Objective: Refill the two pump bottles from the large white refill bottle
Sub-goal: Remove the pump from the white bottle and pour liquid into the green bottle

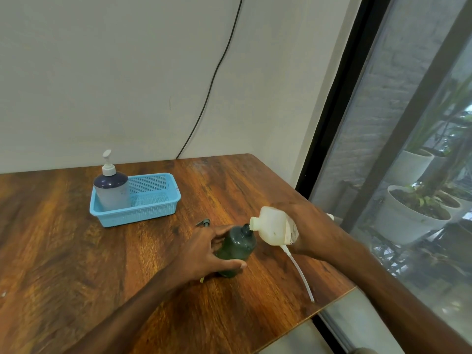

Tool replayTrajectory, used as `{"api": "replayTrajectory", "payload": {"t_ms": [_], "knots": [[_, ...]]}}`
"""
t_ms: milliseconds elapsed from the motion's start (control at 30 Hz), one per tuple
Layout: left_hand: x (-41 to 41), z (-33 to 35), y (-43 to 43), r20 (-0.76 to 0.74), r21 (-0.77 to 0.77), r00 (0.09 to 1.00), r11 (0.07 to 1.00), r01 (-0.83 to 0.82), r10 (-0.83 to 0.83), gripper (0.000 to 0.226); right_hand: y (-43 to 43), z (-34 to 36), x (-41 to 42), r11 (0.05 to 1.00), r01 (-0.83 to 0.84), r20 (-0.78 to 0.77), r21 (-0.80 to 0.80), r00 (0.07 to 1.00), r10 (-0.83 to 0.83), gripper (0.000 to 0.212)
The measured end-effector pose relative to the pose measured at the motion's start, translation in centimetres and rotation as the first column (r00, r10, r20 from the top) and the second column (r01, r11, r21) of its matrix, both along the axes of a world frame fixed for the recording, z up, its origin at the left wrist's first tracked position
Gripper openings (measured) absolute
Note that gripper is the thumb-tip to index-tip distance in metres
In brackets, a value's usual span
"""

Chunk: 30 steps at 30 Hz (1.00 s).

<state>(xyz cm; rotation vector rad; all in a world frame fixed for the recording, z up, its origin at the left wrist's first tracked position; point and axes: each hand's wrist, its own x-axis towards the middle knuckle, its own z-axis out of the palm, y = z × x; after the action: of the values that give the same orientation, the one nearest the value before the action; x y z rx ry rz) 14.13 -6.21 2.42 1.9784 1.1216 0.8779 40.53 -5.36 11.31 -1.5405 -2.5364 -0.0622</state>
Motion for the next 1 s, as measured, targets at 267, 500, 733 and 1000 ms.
{"api": "replayTrajectory", "payload": {"t_ms": [267, 500, 733, 1000], "knots": [[0.00, 0.08, -0.05, -0.001, -0.011, 1.000, 1.000, 0.004, -0.004, 0.075, -0.33, 0.24, -0.15, 1.000, 0.005, -0.001, 0.007, 1.000, -0.005, 0.078], [0.01, 0.16, -0.21, 0.003, -0.018, 1.000, 1.000, 0.003, -0.003, 0.075, -0.76, 0.53, -0.21, 1.000, 0.005, -0.029, -0.011, 1.000, -0.005, 0.079], [0.01, 0.10, -0.15, 0.017, -0.019, 1.000, 1.000, 0.011, -0.011, 0.076, -0.63, 0.41, -0.26, 1.000, 0.021, -0.006, -0.008, 1.000, -0.021, 0.077], [0.11, 0.28, -0.26, 0.000, -0.027, 1.000, 1.000, -0.006, 0.006, 0.078, -0.71, 0.55, -0.24, 1.000, 0.020, 0.023, -0.003, 1.000, -0.019, 0.084]]}}
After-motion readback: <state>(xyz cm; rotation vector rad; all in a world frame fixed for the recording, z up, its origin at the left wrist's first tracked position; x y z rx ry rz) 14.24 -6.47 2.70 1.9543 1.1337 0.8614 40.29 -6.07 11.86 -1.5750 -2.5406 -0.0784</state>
